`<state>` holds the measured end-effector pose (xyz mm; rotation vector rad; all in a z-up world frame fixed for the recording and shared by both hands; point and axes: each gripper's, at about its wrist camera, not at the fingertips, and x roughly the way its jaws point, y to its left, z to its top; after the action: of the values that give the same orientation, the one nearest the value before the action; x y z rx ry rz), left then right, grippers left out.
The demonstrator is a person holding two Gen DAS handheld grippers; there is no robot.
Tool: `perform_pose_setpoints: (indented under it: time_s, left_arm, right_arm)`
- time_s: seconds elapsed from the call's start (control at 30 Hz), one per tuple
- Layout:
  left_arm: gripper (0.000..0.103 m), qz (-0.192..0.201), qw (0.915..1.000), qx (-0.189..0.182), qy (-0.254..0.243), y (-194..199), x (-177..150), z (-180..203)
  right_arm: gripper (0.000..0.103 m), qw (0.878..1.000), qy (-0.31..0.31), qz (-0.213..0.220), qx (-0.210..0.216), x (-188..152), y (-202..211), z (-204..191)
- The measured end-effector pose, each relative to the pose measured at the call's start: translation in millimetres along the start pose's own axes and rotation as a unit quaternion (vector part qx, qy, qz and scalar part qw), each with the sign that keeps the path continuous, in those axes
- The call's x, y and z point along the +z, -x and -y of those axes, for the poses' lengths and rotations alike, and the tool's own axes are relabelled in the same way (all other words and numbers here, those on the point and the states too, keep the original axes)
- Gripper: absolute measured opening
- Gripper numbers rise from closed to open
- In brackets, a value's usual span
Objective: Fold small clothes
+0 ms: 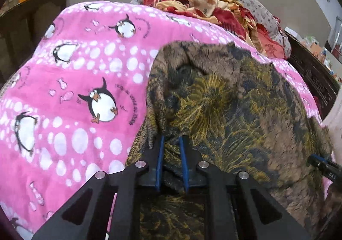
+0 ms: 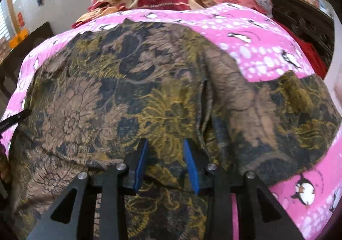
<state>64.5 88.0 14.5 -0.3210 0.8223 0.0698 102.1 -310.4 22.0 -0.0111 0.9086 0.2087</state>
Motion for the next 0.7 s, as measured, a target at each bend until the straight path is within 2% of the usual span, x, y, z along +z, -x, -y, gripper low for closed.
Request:
perform_pose_setpoints:
  time_s: [0.07, 0.13, 0.2, 0.23, 0.27, 0.3, 0.33, 0.37, 0.43, 0.5, 0.57, 0.63, 0.7]
  left_arm:
    - [0.0, 0.021, 0.9997, -0.012, 0.001, 4.3, 15.1, 10.2]
    - [0.0, 0.027, 0.9994, -0.016, -0.017, -3.4, 29.6, 23.9]
    - [0.0, 0.004, 0.9992, -0.001, -0.039, -29.5, 40.9, 37.7]
    - [0.0, -0.024, 0.9984, 0.017, -0.048, -48.9, 44.7, 40.5]
    - [0.0, -0.057, 0.9965, 0.029, -0.054, -70.7, 46.9, 38.8]
    - [0.001, -0.036, 0.9976, 0.021, -0.056, -71.3, 47.3, 37.2]
    - [0.001, -0.032, 0.9974, 0.019, -0.061, -71.9, 47.3, 36.6]
    - [0.001, -0.034, 0.9972, 0.018, -0.064, -71.2, 46.7, 36.5]
    - [0.001, -0.034, 0.9976, 0.01, -0.059, -61.5, 45.5, 33.9]
    - [0.001, -0.018, 0.9986, 0.007, -0.048, -41.3, 41.2, 28.5]
    - [0.001, 0.009, 0.999, -0.008, -0.042, -14.3, 31.6, 21.4]
    - [0.003, 0.016, 0.9987, -0.015, -0.045, 0.7, 18.0, 18.6]
    - [0.005, 0.005, 0.9985, -0.021, -0.05, 7.3, -3.4, 15.8]
  right_arm:
    - [0.034, 0.999, 0.017, 0.025, -0.018, 11.3, 11.1, -7.5]
    - [0.035, 0.998, 0.029, 0.057, -0.016, 25.3, 17.1, -17.0]
    - [0.042, 0.997, 0.026, 0.074, 0.002, 42.1, 12.8, -23.3]
    - [0.049, 0.997, 0.025, 0.07, 0.003, 46.5, 4.0, -26.4]
    - [0.051, 0.998, 0.027, 0.048, -0.013, 49.6, -15.2, -26.5]
    - [0.054, 0.999, 0.023, 0.017, -0.03, 48.0, -33.7, -24.0]
    - [0.056, 1.0, 0.015, 0.0, -0.026, 45.0, -46.9, -20.5]
    - [0.056, 1.0, 0.001, 0.018, -0.009, 44.2, -45.0, -15.1]
    - [0.057, 1.0, -0.011, 0.013, 0.003, 47.5, -42.4, -11.3]
    - [0.055, 1.0, 0.001, 0.002, -0.014, 48.0, -36.3, -15.9]
    - [0.055, 0.999, 0.004, 0.011, -0.042, 44.3, -14.5, -21.2]
    - [0.055, 0.999, 0.02, 0.037, -0.022, 37.6, 3.8, -36.4]
    - [0.055, 0.998, 0.04, 0.055, -0.006, 26.1, 21.9, -56.5]
